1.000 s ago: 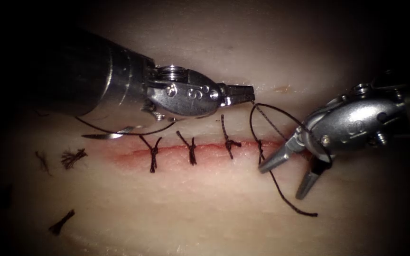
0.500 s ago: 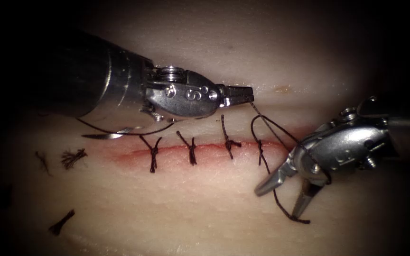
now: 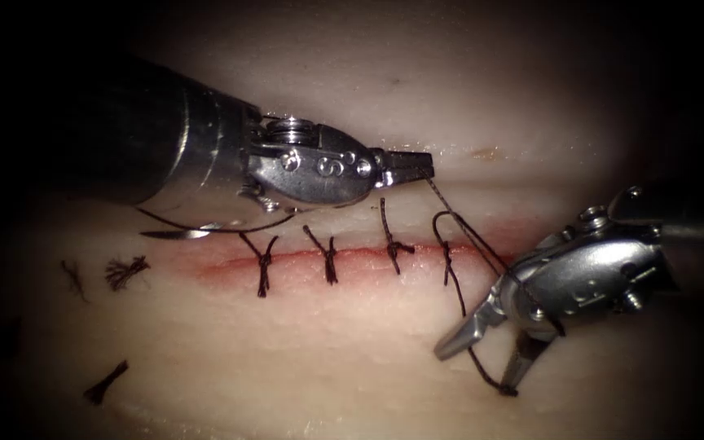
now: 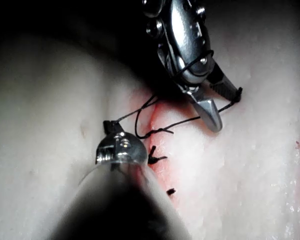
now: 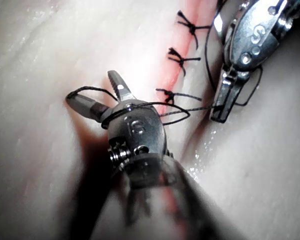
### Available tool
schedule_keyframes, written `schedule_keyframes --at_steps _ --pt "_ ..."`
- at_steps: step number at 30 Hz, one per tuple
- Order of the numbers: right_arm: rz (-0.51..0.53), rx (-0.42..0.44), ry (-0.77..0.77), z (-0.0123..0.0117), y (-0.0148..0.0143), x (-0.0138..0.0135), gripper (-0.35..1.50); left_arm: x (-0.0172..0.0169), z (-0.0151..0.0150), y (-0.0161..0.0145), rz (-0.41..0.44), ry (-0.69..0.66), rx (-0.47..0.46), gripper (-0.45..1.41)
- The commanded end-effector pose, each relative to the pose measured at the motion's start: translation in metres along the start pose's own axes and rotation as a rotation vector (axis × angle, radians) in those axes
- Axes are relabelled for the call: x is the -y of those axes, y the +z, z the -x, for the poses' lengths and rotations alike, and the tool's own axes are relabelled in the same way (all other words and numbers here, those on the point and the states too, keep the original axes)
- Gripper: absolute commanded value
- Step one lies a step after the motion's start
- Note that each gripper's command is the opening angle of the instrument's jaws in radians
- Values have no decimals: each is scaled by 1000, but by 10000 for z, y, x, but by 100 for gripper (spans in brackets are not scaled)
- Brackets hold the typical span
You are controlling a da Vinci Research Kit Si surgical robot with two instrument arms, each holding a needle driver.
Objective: Wound Closure
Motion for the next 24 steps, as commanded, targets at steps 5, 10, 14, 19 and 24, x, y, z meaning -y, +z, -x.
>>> schedule_keyframes --at_steps 5,10,14,19,24 --pt "-25 -31 1 4 6 -9 -10 -2 1 9 0 0 -1 -45" --pt "-28 -59 26 5 1 -16 -35 -6 2 8 1 -2 -2 -45" --pt "6 -95 86 7 -7 -22 -35 -10 2 5 3 -1 -2 -45" --pt "50 -161 185 8 -21 -29 -35 -18 2 -2 10 4 -5 -45" --pt "137 -255 268 11 -45 -38 -35 -35 2 -14 3 13 5 -45"
